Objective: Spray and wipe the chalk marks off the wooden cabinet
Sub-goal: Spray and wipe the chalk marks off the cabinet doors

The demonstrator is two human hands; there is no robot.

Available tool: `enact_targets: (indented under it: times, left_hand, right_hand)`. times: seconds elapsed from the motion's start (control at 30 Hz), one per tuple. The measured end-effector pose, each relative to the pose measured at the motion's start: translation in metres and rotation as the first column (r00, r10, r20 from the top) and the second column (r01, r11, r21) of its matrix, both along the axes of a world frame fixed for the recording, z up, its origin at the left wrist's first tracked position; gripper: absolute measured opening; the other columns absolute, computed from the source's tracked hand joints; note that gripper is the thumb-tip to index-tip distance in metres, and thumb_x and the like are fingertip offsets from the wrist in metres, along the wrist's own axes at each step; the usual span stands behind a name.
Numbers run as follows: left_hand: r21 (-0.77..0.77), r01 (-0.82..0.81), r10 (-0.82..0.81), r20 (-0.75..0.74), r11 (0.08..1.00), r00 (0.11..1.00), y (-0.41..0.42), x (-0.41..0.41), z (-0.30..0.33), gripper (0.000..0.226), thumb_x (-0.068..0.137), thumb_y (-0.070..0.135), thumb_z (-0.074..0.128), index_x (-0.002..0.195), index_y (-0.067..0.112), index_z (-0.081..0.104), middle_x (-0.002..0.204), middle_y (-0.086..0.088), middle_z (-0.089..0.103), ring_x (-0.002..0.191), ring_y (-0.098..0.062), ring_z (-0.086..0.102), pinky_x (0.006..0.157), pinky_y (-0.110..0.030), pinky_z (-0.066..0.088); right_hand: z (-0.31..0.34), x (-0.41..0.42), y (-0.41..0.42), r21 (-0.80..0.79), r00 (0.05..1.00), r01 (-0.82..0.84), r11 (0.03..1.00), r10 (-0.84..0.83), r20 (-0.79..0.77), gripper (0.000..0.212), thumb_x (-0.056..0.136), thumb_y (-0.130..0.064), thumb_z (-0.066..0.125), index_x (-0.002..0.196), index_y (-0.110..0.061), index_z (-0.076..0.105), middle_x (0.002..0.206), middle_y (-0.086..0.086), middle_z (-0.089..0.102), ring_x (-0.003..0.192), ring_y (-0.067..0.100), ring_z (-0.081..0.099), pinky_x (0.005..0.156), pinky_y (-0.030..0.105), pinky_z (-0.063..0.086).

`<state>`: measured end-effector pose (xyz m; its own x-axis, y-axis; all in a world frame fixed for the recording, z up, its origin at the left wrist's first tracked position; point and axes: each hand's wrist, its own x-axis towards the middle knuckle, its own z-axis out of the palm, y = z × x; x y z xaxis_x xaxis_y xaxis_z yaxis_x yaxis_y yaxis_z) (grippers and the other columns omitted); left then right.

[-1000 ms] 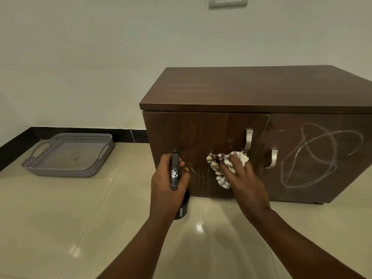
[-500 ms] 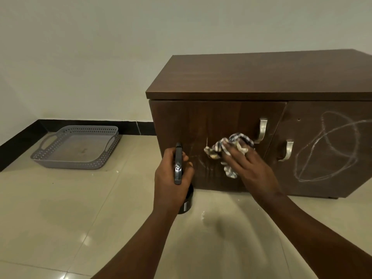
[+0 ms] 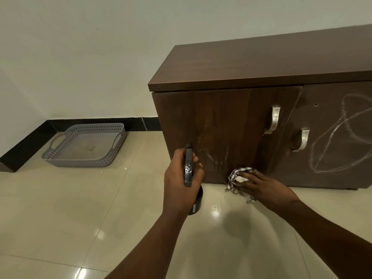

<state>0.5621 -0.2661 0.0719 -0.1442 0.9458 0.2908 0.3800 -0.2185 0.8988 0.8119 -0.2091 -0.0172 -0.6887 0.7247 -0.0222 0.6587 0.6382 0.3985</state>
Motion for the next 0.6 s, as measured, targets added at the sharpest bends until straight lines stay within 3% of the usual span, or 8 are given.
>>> enact_targets:
  times: [0.17,0.27,0.37,0.5,0.6]
  left_hand:
    - [0.026,-0.006,0.006,-0.004,1.0,1.0,-0.001,0.007,0.007,0.022,0.092,0.012,0.064,0.108,0.025,0.056,0.098,0.013,0.067,0.093,-0.004,0.065,0.076,-0.007,0.048]
    - [0.055,-0.012,0.012,-0.008,0.998,1.0,-0.002,0.011,0.013,0.022,0.091,0.013,0.065,0.108,0.025,0.056,0.097,0.013,0.067,0.092,-0.005,0.065,0.076,-0.008,0.048]
    - [0.059,-0.016,0.016,-0.008,0.998,1.0,-0.005,0.014,0.017,0.023,0.092,0.014,0.064,0.111,0.024,0.056,0.098,0.013,0.067,0.093,-0.004,0.064,0.077,-0.007,0.049]
    - [0.069,-0.027,0.027,0.002,0.997,1.0,-0.009,0.014,0.021,0.023,0.092,0.011,0.064,0.107,0.025,0.056,0.096,0.013,0.066,0.092,-0.004,0.064,0.077,-0.007,0.048]
    - [0.064,-0.042,0.042,-0.001,0.997,0.999,-0.01,0.009,0.02,0.024,0.092,0.01,0.065,0.108,0.025,0.055,0.095,0.014,0.065,0.093,-0.002,0.063,0.078,-0.004,0.046]
  right_hand:
    - [0.039,0.004,0.001,0.109,0.999,-0.045,0.993,0.046,-0.008,0.075,0.064,-0.013,0.08,0.134,-0.011,0.054,0.139,0.012,0.052,0.135,0.031,0.042,0.115,0.043,0.008]
    - [0.076,-0.004,0.003,0.212,0.995,-0.038,0.976,0.058,-0.086,0.079,0.075,-0.005,0.063,0.148,-0.011,0.033,0.156,0.012,0.025,0.146,0.032,0.015,0.116,0.044,0.01]
    - [0.117,-0.021,0.008,0.329,0.98,0.002,0.944,0.063,-0.187,0.079,0.082,-0.003,0.047,0.153,-0.015,0.015,0.161,0.007,0.002,0.148,0.03,0.0,0.119,0.043,0.01]
    - [0.157,-0.05,0.017,0.453,0.934,0.115,0.884,0.06,-0.353,0.074,0.086,0.006,0.036,0.154,-0.015,0.014,0.161,0.006,0.002,0.148,0.029,0.0,0.12,0.043,0.01]
    - [0.154,-0.069,0.018,0.466,0.925,0.129,0.875,0.063,-0.375,0.075,0.088,0.004,0.045,0.154,-0.015,0.014,0.161,0.006,0.0,0.148,0.03,-0.004,0.12,0.045,0.01]
